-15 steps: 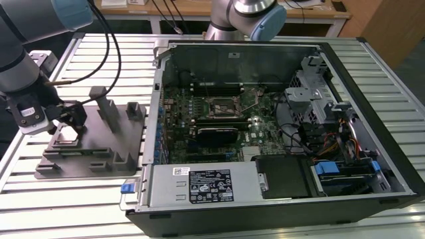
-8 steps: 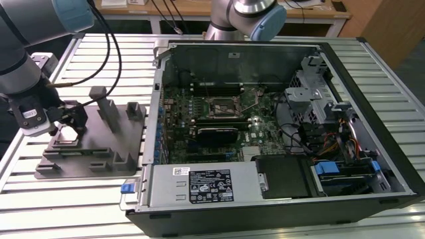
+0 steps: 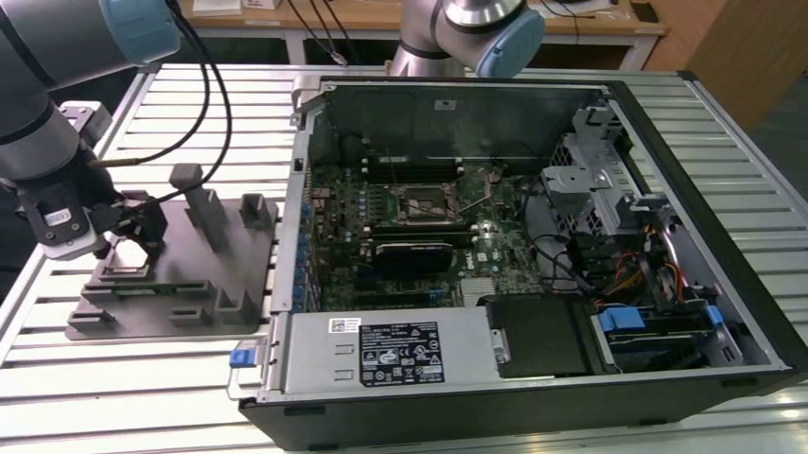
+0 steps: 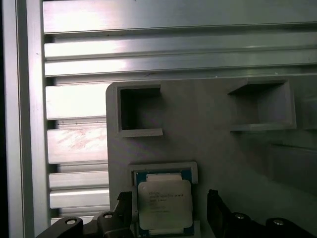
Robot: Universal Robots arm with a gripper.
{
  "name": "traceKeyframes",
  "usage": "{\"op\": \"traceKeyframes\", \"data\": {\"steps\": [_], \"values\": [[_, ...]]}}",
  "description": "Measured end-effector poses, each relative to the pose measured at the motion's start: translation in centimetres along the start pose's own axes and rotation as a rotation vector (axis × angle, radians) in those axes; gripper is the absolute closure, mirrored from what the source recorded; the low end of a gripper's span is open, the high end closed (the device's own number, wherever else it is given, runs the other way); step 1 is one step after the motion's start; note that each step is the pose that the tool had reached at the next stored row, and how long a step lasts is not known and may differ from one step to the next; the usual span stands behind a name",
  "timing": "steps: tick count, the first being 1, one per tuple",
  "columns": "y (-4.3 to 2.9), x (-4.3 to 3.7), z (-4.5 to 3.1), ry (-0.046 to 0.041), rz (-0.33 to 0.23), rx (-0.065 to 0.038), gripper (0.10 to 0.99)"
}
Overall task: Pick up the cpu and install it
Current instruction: 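Pick up the cpu and move it towards the insertion slot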
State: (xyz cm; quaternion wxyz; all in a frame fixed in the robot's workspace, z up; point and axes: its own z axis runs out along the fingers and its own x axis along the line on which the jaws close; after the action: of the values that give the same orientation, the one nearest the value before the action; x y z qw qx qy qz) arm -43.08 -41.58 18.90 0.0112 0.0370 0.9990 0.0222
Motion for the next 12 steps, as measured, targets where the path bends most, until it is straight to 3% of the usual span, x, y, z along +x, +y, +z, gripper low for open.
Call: {"op": "traceKeyframes", "data": {"steps": [12], "values": [[-0.02, 0.01, 0.45, 0.0002, 0.000, 0.000, 0.380]]}}
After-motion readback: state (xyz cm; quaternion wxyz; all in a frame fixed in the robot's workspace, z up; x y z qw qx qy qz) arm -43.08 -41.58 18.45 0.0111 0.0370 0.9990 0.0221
